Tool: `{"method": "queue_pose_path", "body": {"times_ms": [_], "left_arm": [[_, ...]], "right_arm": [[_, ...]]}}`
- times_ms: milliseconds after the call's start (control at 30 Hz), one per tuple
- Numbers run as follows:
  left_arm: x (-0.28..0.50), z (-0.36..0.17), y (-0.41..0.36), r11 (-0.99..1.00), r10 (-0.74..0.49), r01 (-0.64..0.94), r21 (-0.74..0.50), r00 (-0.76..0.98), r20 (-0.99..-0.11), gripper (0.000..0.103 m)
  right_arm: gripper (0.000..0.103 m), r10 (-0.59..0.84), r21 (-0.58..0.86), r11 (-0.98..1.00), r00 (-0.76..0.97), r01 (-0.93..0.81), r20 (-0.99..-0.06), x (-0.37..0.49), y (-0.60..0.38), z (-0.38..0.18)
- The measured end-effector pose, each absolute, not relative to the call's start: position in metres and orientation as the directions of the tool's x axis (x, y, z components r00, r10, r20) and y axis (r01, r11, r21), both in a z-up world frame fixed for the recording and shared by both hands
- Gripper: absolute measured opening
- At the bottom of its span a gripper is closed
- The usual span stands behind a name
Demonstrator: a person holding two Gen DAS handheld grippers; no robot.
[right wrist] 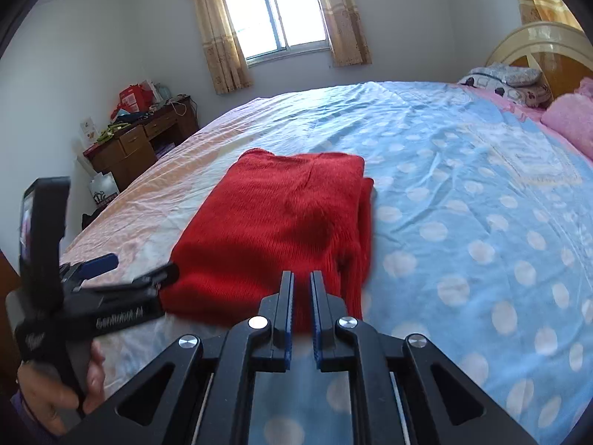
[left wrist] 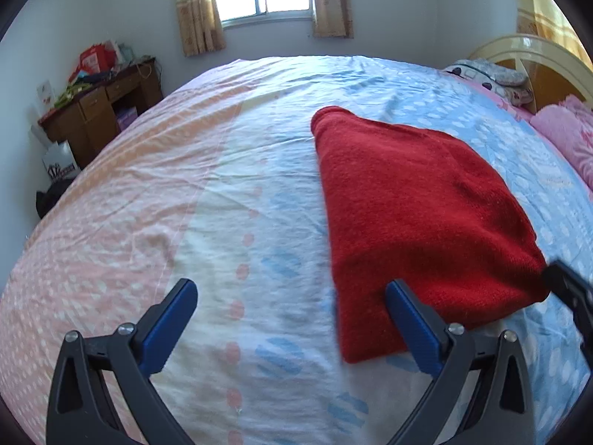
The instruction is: Fold small clothes
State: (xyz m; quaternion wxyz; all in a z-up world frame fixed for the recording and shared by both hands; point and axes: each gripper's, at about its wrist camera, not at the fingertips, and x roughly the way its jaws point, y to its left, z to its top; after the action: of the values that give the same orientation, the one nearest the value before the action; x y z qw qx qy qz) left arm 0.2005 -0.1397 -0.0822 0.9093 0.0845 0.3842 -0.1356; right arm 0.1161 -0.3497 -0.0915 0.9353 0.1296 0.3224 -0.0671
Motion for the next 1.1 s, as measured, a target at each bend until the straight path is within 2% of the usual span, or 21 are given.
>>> {"method": "queue_pose_path", "body": {"times_ms": [300, 367, 433, 467, 733, 967, 1100], "left_arm": [[0.197, -0.078, -0.133, 0.952, -0.162, 0.299, 0.070, 0.682, -0.714, 0.103], [0.198, -0.077, -0.133, 0.952, -0.160, 0.297, 0.070, 0.682, -0.713, 0.103], [0.200, -0.077, -0.133, 0.952, -0.161, 0.298, 0.069, 0.680, -0.715, 0.103], [0.201, -0.077, -0.133, 0.952, -0.159, 0.298, 0.072, 0.680, -0.716, 0.103], [0.215, -0.076, -0.139, 0.948, -0.160, 0.309, 0.083, 0.682, -0.714, 0.103], [0.247, -0.061, -0.148, 0.927, -0.276, 0.376, -0.009, 0.664, -0.695, 0.103], [0.273, -0.056, -0.162, 0.910, -0.341, 0.405, -0.088, 0.611, -0.714, 0.103]], "right_arm": [[0.009, -0.017, 0.281, 0.927, 0.776, 0.249, -0.631, 0.102, -0.371, -0.097], [0.021, -0.020, 0.289, 0.923, 0.781, 0.254, -0.624, 0.102, -0.376, -0.094], [0.058, -0.024, 0.295, 0.920, 0.789, 0.258, -0.614, 0.101, -0.380, -0.091], [0.063, -0.031, 0.297, 0.918, 0.795, 0.262, -0.606, 0.100, -0.382, -0.090], [0.064, -0.041, 0.319, 0.906, 0.808, 0.278, -0.588, 0.105, -0.404, -0.085], [0.064, -0.062, 0.295, 0.912, 0.807, 0.285, -0.587, 0.128, -0.422, -0.077], [0.064, -0.057, 0.302, 0.910, 0.807, 0.284, -0.587, 0.147, -0.432, -0.075]]}}
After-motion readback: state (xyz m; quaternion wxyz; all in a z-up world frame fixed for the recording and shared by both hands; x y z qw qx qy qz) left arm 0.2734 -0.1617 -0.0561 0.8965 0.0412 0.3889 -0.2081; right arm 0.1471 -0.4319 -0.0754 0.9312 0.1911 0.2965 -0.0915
